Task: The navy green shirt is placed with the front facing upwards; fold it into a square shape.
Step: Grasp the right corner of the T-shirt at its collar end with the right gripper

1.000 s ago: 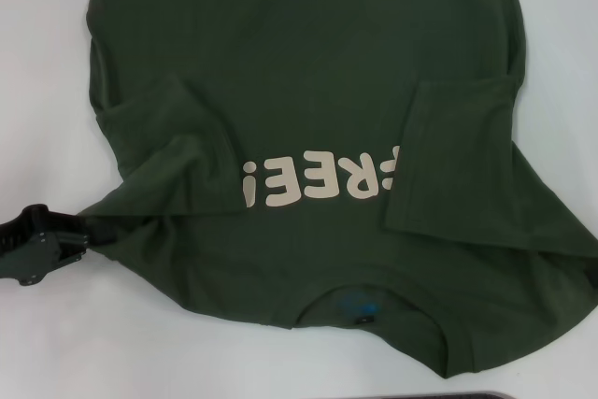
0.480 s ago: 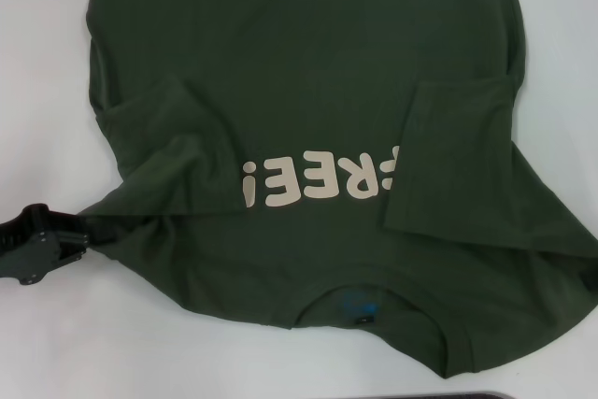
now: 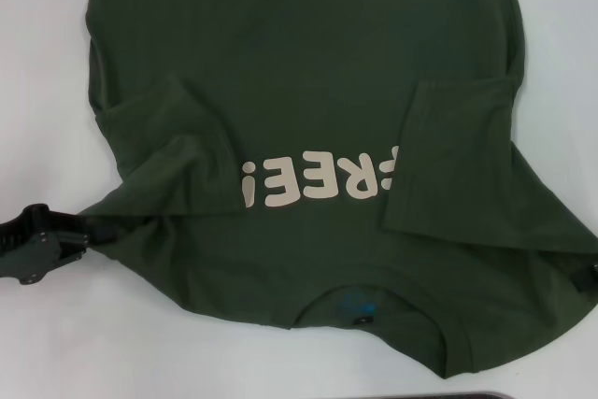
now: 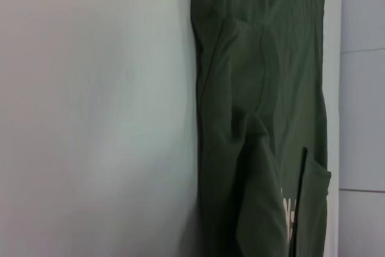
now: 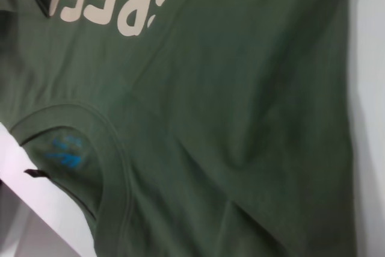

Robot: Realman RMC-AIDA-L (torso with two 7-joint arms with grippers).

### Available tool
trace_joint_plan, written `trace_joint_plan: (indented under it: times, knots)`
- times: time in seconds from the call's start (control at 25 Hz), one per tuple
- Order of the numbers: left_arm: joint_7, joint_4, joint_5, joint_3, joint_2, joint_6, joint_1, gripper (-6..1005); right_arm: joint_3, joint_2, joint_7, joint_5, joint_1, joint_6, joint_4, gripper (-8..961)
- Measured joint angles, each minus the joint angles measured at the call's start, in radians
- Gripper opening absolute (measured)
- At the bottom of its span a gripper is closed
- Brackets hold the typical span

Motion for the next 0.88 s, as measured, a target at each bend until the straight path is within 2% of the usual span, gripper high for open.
trace_joint_plan:
  times: [0.48,0.88]
  knots:
    - [0.004,-0.002,0.000,0.000,0.000,0.002,0.000,95,0.006,0.005,-0.007,0.022,0.007,0.012,0.020,821]
    - [0.006,-0.002,0.000,0.000,-0.001,0.005,-0.002,101,0.025,-0.003,0.002,0.038,0.007,0.020,0.020,821]
